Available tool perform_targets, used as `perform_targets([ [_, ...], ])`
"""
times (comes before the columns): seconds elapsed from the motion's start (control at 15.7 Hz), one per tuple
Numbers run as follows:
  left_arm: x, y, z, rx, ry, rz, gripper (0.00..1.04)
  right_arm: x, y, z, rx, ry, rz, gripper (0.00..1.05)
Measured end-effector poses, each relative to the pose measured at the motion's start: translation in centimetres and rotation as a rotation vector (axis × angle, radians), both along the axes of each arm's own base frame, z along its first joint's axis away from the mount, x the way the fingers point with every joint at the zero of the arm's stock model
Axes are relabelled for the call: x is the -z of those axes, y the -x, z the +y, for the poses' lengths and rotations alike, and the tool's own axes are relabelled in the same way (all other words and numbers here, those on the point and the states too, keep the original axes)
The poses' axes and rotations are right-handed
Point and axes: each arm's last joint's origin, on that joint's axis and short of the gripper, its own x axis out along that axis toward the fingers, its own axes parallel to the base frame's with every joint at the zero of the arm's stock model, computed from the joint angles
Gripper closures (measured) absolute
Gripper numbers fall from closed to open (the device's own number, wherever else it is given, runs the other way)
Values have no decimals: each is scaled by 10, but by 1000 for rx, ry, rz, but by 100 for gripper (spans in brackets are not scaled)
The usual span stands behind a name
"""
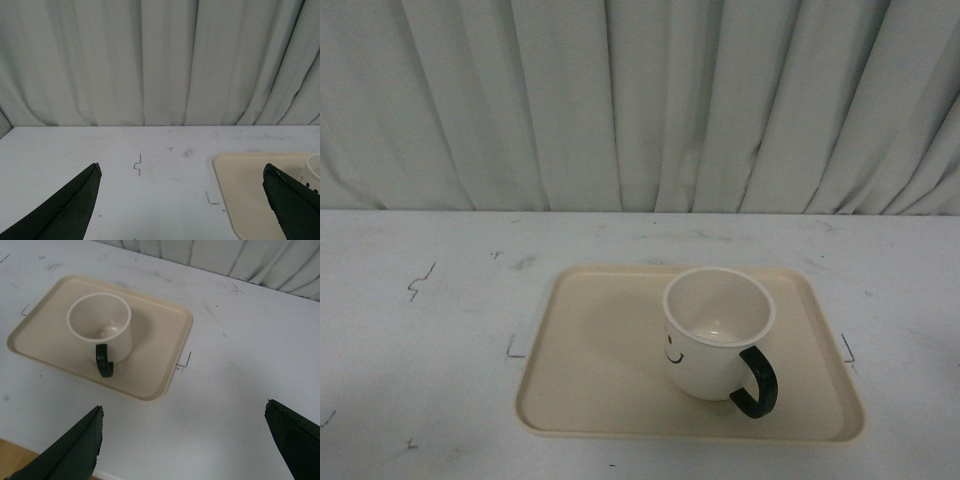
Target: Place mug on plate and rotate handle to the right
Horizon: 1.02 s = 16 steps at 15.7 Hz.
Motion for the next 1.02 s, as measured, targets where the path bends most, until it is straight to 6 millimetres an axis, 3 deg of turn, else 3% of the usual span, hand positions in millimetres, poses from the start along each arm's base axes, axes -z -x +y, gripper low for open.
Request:
perform_targets([
  [0.26, 0, 0, 0, 0, 0, 0, 7, -15, -81, 37, -43, 53, 150, 6],
  [0.38, 0, 0, 0, 0, 0, 0, 7, -6, -127, 51, -17, 26, 292, 6],
  [0.57, 0, 0, 0, 0, 0, 0, 7, 19, -174, 76, 56, -19, 458, 6],
  [0.77, 0, 0, 0, 0, 0, 0, 7, 54, -194, 102, 106, -53, 572, 6],
  [0.96, 0, 0, 0, 0, 0, 0, 7, 83, -206, 115, 187, -80, 634, 6],
  [1.02, 0, 0, 0, 0, 0, 0, 7, 87, -206, 117, 198, -86, 652, 11],
])
